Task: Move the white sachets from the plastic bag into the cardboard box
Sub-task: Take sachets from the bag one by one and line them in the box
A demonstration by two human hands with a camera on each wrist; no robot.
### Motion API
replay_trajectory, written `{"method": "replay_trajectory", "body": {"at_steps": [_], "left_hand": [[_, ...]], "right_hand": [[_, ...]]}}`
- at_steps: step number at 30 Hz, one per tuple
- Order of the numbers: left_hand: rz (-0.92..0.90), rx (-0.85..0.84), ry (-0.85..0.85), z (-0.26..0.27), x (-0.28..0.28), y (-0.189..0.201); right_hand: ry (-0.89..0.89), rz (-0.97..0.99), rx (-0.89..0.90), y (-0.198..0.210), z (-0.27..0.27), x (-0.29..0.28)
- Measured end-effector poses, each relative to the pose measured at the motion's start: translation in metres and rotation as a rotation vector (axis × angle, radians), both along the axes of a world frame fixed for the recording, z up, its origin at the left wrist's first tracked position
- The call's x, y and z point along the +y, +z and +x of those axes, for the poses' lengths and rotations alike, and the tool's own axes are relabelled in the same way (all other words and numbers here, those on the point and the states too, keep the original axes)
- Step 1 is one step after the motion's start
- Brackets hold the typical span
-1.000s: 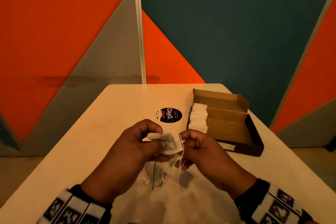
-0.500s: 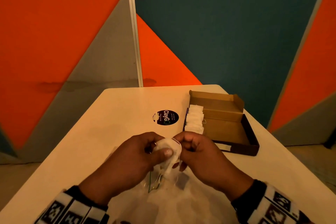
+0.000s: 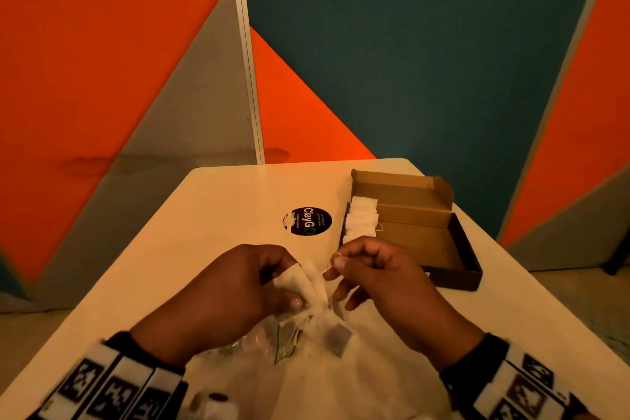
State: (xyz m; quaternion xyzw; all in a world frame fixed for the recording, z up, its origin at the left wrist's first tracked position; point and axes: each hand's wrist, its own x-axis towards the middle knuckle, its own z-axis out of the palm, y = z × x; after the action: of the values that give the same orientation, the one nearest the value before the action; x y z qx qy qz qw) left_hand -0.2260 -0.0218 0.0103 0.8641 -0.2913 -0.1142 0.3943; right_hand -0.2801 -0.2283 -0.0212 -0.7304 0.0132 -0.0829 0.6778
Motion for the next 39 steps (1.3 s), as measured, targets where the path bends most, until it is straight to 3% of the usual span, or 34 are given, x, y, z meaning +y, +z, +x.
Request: {"method": "replay_trajectory", "body": {"at_steps": [11, 14, 18, 21, 24, 30, 39], "left_hand": [[0.172, -0.145, 0.097, 0.009, 0.017, 0.013], [0.153, -0.127, 0.094, 0.008, 0.015, 0.015], [0.013, -0.023, 0.077, 0.003, 0.006, 0.010], [-0.109, 0.065, 0.080, -0.002, 0.000, 0.004], [-0.227, 0.128, 0.095, -0.007, -0.008, -0.002], [-0.333, 0.241, 0.152, -0.013, -0.017, -0.008], [-0.358, 0.248, 0.192, -0.013, -0.017, -0.012]], "right_hand": [[-0.414, 0.086, 0.157, 0.001, 0.001, -0.040], [-0.496, -0.090, 0.065, 0.006, 0.001, -0.035], [-0.276, -0.246, -0.074, 0.008, -0.013, -0.006], [-0.117, -0.231, -0.143, 0.007, -0.020, 0.014], [-0.044, -0.147, -0.105, 0.005, -0.016, 0.024], [-0.049, 0.012, -0.019, 0.005, -0.013, 0.025], [-0.062, 0.107, 0.009, -0.001, -0.012, 0.019]]}}
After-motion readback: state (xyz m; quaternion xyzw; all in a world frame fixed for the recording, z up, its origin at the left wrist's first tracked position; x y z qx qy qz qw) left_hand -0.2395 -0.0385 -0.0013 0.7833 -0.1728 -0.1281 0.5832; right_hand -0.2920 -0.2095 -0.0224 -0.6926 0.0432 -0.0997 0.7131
